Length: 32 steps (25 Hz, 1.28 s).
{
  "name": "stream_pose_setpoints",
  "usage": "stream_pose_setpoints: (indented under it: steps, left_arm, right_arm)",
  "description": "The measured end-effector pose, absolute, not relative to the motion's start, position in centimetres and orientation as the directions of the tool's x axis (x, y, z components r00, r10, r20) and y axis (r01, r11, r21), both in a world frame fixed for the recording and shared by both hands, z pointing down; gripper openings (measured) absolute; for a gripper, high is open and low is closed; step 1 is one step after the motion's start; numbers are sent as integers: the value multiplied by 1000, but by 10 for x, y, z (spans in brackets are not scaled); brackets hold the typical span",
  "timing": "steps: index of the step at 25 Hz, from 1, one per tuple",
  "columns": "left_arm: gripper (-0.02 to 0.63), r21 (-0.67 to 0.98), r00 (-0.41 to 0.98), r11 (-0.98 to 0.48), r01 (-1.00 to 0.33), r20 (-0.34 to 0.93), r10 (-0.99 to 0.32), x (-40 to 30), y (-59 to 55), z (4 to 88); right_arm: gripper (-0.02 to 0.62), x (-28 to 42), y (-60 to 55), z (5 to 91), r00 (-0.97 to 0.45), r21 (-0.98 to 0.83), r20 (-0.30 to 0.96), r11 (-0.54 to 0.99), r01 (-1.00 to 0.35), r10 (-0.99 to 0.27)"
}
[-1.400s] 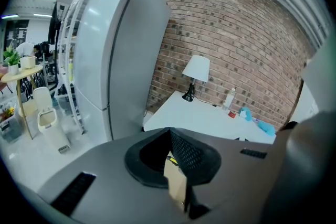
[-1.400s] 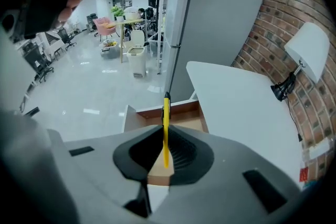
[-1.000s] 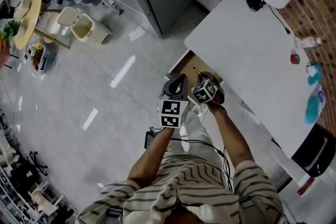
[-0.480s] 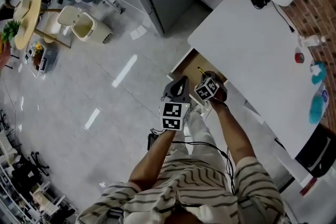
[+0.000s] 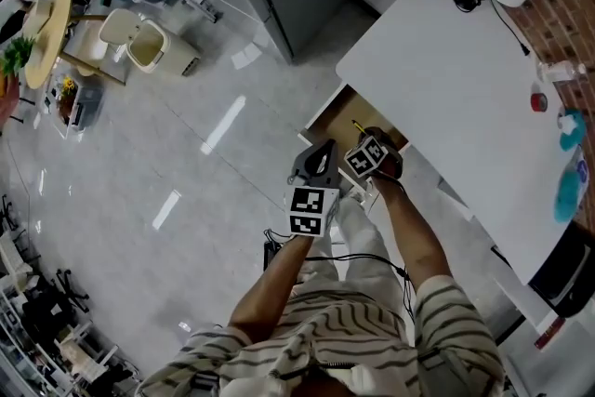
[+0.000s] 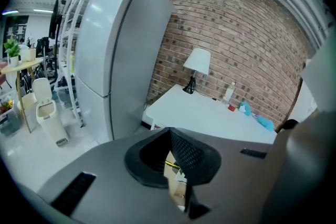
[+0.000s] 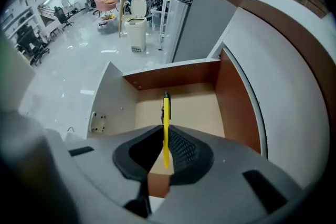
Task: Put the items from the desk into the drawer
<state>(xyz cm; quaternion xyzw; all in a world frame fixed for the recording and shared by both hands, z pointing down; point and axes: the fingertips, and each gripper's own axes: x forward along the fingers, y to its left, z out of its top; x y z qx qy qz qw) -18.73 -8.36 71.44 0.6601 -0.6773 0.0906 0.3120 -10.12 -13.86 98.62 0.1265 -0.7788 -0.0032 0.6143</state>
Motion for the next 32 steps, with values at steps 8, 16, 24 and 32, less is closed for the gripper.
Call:
stream_pose_setpoints:
  steps: [8, 16, 24, 32]
  left_arm:
    - [-8, 285, 72, 102, -953, 541, -838, -183, -85, 721]
    - [-8, 279, 57, 120, -953, 553, -831, -186, -80, 736]
    - [-6, 285, 49, 135, -949, 557, -829, -185, -78, 741]
    - [-7, 290, 61, 129, -948, 564, -823, -178, -79, 750]
  right_arm:
    - [37, -96, -138, 1015, -181, 164, 965, 974, -158, -192]
    - [37, -98, -138, 1037, -164, 178, 968, 979, -102, -193]
    - [37, -99, -139, 1050, -144, 199, 970, 980, -7, -197]
    - [37, -93, -140, 1067, -122, 179, 976, 983, -38, -182]
